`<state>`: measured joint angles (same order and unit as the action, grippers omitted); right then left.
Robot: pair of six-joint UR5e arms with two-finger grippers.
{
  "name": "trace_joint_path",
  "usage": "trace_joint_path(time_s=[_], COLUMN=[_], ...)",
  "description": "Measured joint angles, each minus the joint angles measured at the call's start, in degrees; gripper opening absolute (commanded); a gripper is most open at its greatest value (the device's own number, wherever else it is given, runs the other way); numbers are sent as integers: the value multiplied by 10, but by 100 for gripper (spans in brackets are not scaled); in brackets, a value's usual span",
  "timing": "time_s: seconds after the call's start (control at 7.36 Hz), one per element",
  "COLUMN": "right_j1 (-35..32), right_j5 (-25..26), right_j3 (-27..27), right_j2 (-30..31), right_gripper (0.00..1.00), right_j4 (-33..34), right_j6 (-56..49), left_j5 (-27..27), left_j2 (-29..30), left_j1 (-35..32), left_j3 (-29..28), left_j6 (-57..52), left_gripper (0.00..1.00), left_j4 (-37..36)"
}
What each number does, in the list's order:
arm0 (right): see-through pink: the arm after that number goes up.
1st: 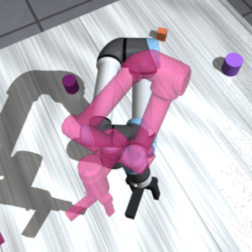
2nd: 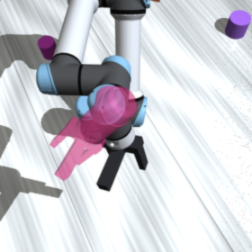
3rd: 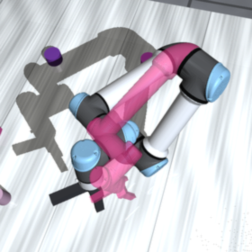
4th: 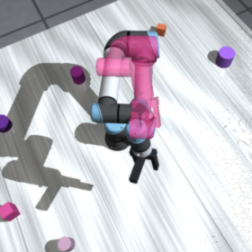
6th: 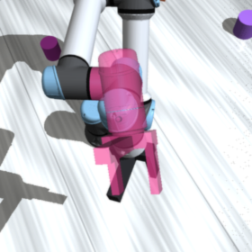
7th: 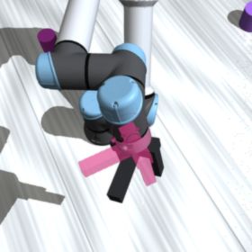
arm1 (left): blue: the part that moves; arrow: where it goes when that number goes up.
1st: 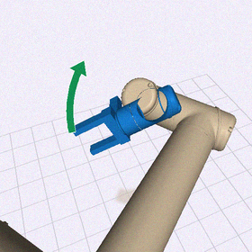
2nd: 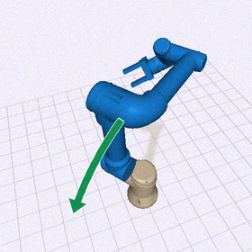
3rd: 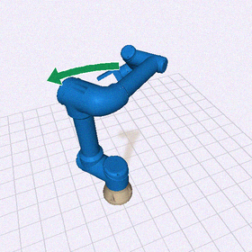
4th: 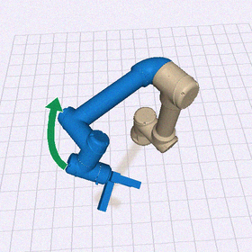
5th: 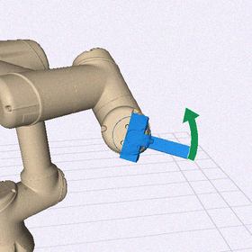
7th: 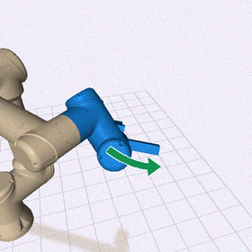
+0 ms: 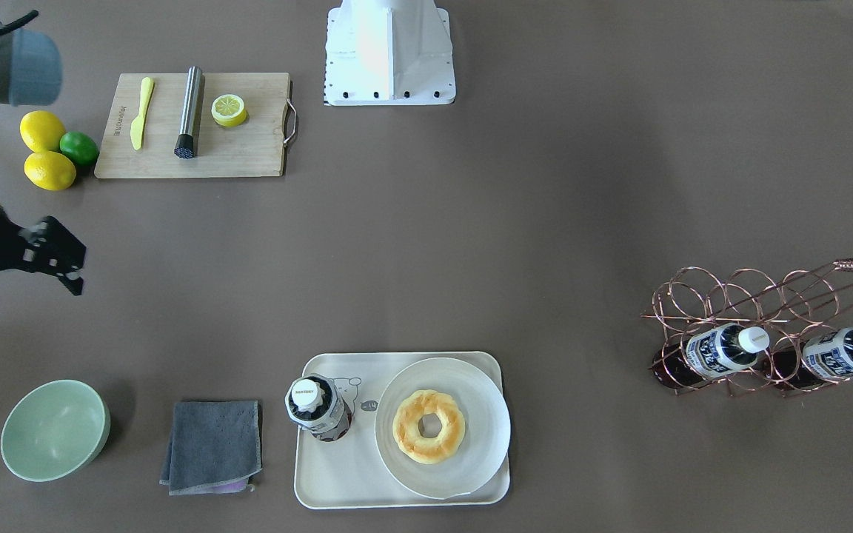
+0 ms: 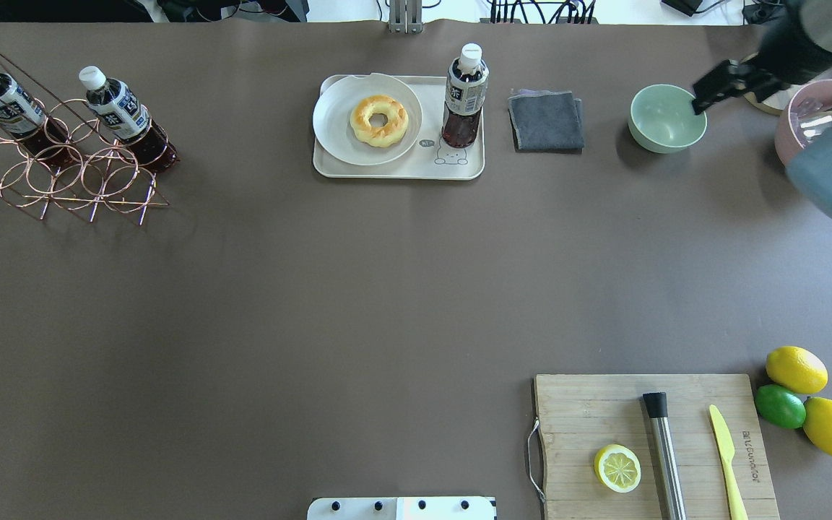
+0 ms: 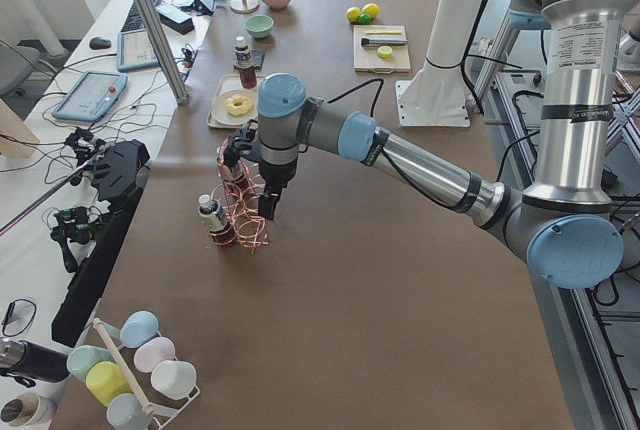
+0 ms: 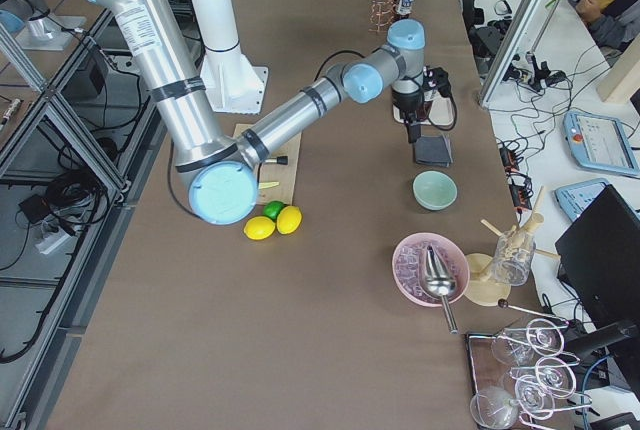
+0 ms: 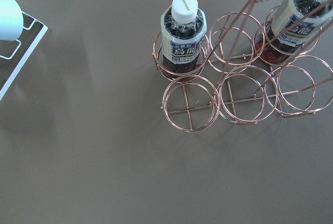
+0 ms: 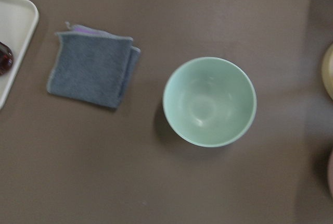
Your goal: Place tea on tray
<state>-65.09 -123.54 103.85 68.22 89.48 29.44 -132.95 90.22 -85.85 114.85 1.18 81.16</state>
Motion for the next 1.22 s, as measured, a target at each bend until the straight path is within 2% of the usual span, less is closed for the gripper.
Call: trace_joint_path(time_s=[0.27, 0.54, 0.81, 1.22], right_j1=[-101, -188, -233, -271], right_j5=[-49, -70, -87, -120], right_j3=[25, -1, -55, -72], right_j2=[130, 206, 239, 245], right_gripper=[100, 100, 100, 100], right_j4=[2, 5, 3, 5], right_j6=[-206, -375, -465, -499], left_j5=[-2, -3, -3, -3], left_j2=[-3, -17, -22, -21], left_j1=[-28, -35, -36, -36], left_j3=[-39, -61, -70, -79], left_j6=[-56, -77, -80, -76], left_gripper=[97, 97, 97, 97], left_j4=[-1, 0, 0, 0])
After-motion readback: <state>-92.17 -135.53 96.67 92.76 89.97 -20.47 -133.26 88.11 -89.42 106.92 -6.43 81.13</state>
